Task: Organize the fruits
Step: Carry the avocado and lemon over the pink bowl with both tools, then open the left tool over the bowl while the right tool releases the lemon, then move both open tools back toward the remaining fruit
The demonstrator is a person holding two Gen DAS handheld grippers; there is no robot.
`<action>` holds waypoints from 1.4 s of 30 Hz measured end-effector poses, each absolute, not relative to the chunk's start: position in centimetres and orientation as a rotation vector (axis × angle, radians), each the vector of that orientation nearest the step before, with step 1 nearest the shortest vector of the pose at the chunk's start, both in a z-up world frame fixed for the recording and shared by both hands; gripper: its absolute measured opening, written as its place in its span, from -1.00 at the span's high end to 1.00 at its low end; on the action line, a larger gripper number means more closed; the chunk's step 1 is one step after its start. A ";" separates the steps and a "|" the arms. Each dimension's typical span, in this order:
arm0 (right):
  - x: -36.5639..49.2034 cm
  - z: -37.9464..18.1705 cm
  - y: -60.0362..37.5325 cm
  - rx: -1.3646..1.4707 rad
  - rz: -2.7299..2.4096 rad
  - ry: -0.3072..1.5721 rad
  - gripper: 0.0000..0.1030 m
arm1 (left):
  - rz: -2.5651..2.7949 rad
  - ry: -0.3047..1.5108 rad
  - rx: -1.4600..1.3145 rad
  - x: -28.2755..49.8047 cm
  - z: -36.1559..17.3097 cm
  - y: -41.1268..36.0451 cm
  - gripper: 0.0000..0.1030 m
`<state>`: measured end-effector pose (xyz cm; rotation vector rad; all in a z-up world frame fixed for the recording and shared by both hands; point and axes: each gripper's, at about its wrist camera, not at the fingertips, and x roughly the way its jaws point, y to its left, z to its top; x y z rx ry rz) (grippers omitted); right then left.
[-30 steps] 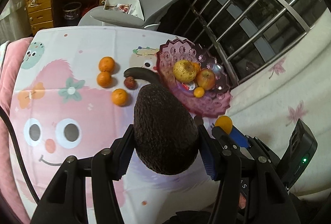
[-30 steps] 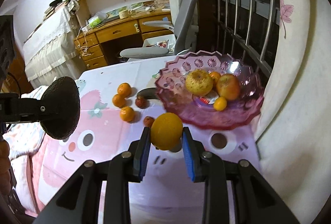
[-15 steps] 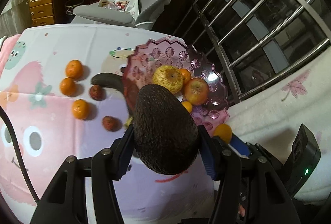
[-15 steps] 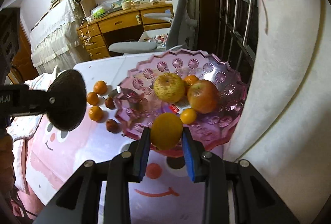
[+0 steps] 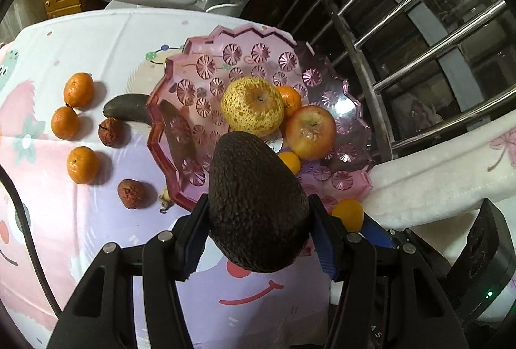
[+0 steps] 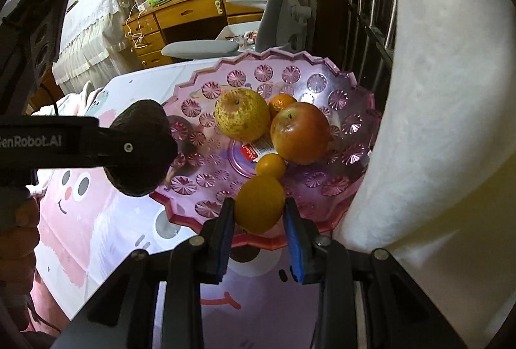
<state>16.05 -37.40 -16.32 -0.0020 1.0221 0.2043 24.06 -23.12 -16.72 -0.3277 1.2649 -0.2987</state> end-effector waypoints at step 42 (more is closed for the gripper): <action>12.2 -19.3 -35.3 0.301 0.118 1.196 -0.03 | -0.198 1.290 -0.310 15.4 -16.5 -13.9 -0.37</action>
